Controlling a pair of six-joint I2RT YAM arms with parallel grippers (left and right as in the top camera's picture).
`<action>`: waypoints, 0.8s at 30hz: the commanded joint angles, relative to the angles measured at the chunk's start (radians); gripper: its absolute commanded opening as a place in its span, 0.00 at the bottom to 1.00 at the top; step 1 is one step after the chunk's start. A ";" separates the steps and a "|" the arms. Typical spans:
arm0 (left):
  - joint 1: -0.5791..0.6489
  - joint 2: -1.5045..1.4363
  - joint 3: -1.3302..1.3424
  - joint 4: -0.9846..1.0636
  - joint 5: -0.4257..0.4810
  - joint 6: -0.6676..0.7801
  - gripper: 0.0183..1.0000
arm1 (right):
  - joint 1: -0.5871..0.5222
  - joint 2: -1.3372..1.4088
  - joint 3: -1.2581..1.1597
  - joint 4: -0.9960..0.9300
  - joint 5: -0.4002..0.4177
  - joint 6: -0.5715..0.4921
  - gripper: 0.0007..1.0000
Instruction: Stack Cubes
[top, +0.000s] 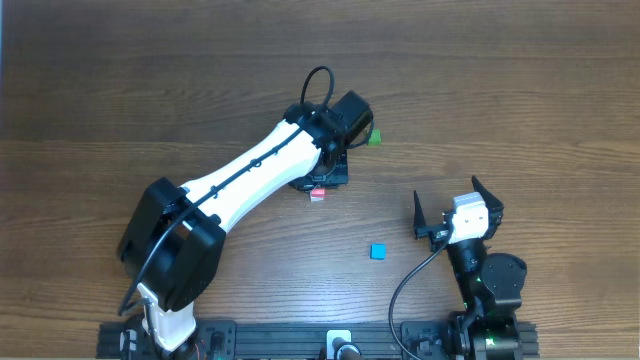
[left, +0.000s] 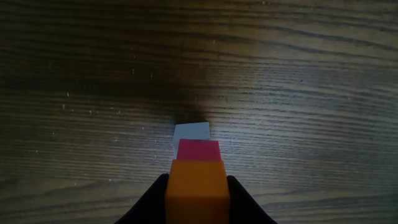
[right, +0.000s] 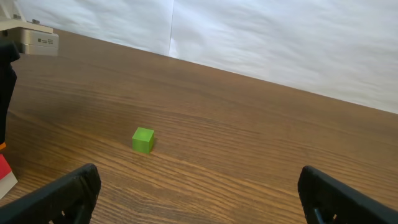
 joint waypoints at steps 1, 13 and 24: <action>0.004 0.018 0.019 0.002 0.006 0.015 0.03 | -0.007 -0.003 -0.009 0.002 0.003 0.003 0.99; 0.003 0.039 0.019 0.002 0.010 0.015 0.03 | -0.007 -0.003 -0.009 0.002 0.003 0.003 0.99; 0.000 0.039 0.019 0.002 0.010 0.015 0.25 | -0.007 -0.003 -0.009 0.002 0.003 0.003 0.99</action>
